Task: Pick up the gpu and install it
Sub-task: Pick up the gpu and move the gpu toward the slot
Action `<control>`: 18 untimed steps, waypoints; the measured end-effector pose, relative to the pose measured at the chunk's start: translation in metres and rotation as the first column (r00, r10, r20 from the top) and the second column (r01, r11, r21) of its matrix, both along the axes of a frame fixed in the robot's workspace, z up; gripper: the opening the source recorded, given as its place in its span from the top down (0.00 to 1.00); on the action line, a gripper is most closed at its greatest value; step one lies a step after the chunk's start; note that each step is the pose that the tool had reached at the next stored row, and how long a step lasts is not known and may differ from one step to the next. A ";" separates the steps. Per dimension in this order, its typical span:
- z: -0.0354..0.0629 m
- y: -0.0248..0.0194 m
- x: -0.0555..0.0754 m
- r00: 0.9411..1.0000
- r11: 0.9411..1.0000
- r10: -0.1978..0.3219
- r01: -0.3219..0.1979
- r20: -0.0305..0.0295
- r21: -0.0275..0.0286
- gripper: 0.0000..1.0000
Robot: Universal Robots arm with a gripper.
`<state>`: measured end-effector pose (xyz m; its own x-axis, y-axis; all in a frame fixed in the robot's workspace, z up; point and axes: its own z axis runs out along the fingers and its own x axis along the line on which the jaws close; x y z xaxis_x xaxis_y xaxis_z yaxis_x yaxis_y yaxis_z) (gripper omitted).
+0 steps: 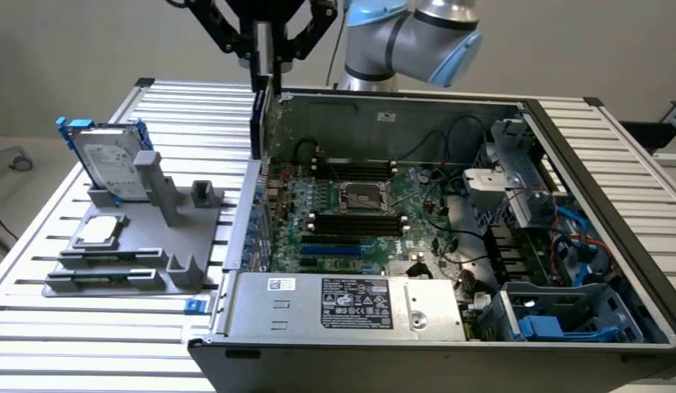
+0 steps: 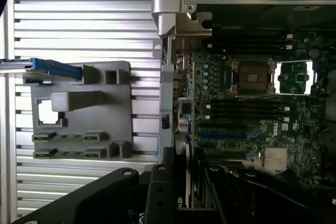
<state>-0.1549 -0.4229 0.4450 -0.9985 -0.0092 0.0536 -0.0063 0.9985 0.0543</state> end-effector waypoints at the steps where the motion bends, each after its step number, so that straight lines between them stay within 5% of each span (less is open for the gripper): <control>1: -0.0013 0.0000 0.005 1.000 1.000 0.000 0.000 -0.001 0.000 0.73; 18: -0.0310 0.0010 0.082 1.000 1.000 0.000 0.000 -0.006 0.000 0.73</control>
